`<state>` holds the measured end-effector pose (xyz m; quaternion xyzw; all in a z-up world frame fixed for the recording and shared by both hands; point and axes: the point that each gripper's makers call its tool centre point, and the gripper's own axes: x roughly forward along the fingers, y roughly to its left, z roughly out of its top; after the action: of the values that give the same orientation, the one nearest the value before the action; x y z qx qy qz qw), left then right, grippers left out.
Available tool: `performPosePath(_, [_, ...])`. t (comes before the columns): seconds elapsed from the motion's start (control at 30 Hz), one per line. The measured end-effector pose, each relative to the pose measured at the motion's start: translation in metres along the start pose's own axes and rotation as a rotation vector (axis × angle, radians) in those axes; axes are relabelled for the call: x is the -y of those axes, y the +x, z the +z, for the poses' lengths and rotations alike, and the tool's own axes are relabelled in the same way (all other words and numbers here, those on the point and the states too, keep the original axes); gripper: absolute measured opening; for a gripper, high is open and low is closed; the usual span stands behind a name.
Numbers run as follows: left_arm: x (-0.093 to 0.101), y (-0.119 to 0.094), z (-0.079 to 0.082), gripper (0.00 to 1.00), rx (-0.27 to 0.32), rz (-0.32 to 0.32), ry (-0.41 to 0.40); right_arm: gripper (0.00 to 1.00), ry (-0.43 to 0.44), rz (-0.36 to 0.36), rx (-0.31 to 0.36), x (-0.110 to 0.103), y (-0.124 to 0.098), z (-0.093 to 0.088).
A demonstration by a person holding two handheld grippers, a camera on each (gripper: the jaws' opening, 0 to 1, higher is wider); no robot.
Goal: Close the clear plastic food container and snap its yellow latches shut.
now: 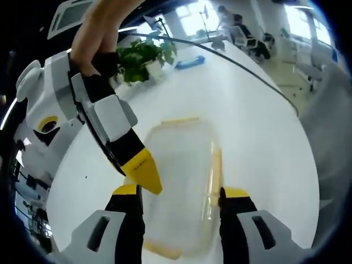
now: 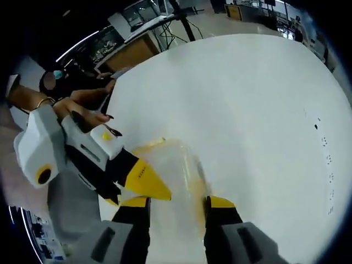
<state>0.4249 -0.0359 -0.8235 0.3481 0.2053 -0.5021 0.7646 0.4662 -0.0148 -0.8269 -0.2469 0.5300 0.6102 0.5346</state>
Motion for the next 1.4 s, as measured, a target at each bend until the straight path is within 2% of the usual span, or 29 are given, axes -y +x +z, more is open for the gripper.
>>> performPosePath(0.37, [0.001,0.001,0.001,0.48,0.02,0.02,0.01,0.35,-0.007,0.011,-0.003,0.0,0.001,-0.001])
performPosePath(0.43, [-0.001,0.005,-0.004,0.48,0.013,0.045,0.011,0.35,-0.008,0.009,-0.007,-0.001,0.001,-0.001])
performPosePath(0.77, [-0.002,0.003,-0.002,0.49,0.044,0.032,0.002,0.36,-0.015,-0.001,0.001,-0.003,0.002,0.0])
performPosePath(0.97, [0.0,0.003,0.0,0.49,0.039,0.029,0.011,0.39,-0.013,-0.023,0.0,-0.005,0.004,0.002])
performPosePath(1.2, [0.0,0.0,0.0,0.5,0.036,0.013,0.03,0.4,0.005,-0.064,0.062,-0.006,0.002,0.001])
performPosePath(1.4, [0.001,0.0,0.0,0.5,0.044,0.011,0.038,0.4,-0.019,-0.116,0.104,-0.008,0.0,0.003])
